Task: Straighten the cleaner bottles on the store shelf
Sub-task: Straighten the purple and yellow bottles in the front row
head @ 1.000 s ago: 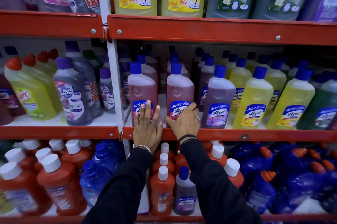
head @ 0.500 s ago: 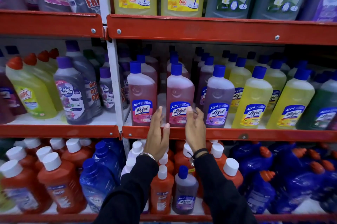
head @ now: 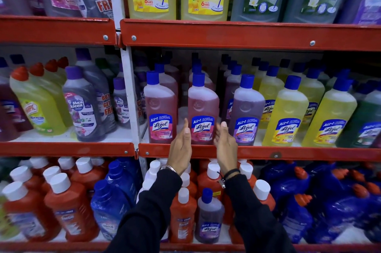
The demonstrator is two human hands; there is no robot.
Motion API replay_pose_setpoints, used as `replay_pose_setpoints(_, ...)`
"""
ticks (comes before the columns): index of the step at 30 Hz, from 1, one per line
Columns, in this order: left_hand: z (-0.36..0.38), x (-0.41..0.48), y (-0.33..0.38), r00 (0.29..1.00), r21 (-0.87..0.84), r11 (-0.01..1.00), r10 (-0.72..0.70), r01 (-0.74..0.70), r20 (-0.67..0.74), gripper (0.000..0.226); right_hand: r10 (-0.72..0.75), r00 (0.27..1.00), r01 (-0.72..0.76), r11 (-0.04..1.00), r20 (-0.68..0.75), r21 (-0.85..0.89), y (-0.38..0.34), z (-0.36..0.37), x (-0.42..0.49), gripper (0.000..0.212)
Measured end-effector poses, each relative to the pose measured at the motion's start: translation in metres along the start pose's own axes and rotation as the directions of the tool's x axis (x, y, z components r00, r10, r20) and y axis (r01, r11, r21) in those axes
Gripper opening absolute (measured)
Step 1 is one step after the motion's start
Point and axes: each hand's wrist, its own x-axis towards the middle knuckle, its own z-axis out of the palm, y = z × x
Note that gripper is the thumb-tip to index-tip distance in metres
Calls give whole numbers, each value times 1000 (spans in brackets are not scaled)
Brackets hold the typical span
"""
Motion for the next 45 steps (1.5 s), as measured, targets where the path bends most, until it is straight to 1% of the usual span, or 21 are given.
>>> replay_pose_setpoints(2, 0, 0, 2, 1000, 14, 1000, 5, -5, -14, 67, -8, 1000, 8, 1000, -6, -10, -2, 2, -2, 52)
replay_pose_setpoints(8, -1, 2, -2, 998, -14, 1000, 12, -12, -58, 68, -25, 999, 26, 999, 20, -45, -8, 6, -9, 51)
replay_pose_setpoints(10, 37, -6, 7, 997, -45, 999, 0, -4, -73, 66, -49, 997, 48, 999, -64, -21, -7, -28, -8, 48)
replay_pose_setpoints(11, 42, -10, 7, 991, -51, 998, 15, -21, -132, 62, -110, 987, 108, 994, -117, -18, -6, -31, -11, 48)
replay_pose_setpoints(12, 49, -14, 8, 977, -50, 996, 56, -67, -207, 57, -180, 967, 180, 984, -183, -13, -5, -37, -14, 48)
replay_pose_setpoints(14, 58, -20, 12, 921, -2, 975, 209, -222, -330, 46, -284, 907, 300, 954, -311, 4, -3, -48, -18, 52)
replay_pose_setpoints(16, 67, -24, 12, 887, 27, 939, 332, -342, -321, 43, -320, 857, 364, 931, -404, 34, -3, -58, -15, 53)
replay_pose_setpoints(17, 72, -24, 12, 898, 11, 934, 347, -358, -270, 44, -314, 851, 366, 929, -421, 47, -3, -64, -12, 52)
replay_pose_setpoints(19, 82, -22, 21, 955, -57, 961, 262, -272, -136, 45, -274, 882, 307, 951, -384, 26, 1, -75, -3, 50)
replay_pose_setpoints(21, 95, -12, 25, 994, -97, 989, 108, -109, -15, 47, -152, 952, 172, 984, -265, 53, 3, -83, 6, 64)
replay_pose_setpoints(22, 101, -7, 28, 999, -120, 992, 39, -35, 25, 56, -103, 973, 114, 992, -207, 44, 5, -88, 12, 70)
replay_pose_setpoints(23, 105, -2, 27, 999, -140, 990, -12, 17, 41, 72, -72, 985, 76, 997, -159, 16, 8, -91, 17, 70)
replay_pose_setpoints(25, 109, 6, 23, 994, -169, 982, -75, 87, 76, 97, -48, 994, 48, 999, -95, -9, 11, -99, 24, 55)
replay_pose_setpoints(26, 109, 7, 24, 992, -180, 978, -89, 104, 86, 102, -39, 996, 39, 999, -81, 0, 6, -101, 23, 49)
replay_pose_setpoints(28, 108, 7, 23, 991, -213, 970, -93, 113, 100, 98, -35, 998, 37, 999, -49, 38, -5, -105, 18, 40)
replay_pose_setpoints(32, 110, 5, 25, 992, -258, 961, -79, 101, 93, 75, -55, 998, 56, 998, -28, 24, -10, -108, 14, 41)
replay_pose_setpoints(33, 111, 5, 24, 994, -262, 960, -78, 97, 81, 76, -68, 997, 68, 998, -30, 16, -10, -108, 13, 41)
replay_pose_setpoints(35, 112, 6, 24, 995, -267, 959, -82, 96, 64, 85, -66, 998, 66, 998, -16, 0, -7, -108, 14, 46)
replay_pose_setpoints(40, 113, 8, 22, 996, -282, 955, -82, 92, 47, 101, -62, 998, 63, 998, -12, 23, -5, -110, 17, 41)
replay_pose_setpoints(43, 122, 7, 18, 996, -304, 951, -73, 53, -52, 95, -79, 997, 79, 997, -25, 19, 0, -111, 19, 49)
replay_pose_setpoints(45, 135, -4, 21, 978, -259, 964, 2, -58, -210, 75, -130, 983, 137, 990, -127, 46, 2, -119, 14, 55)
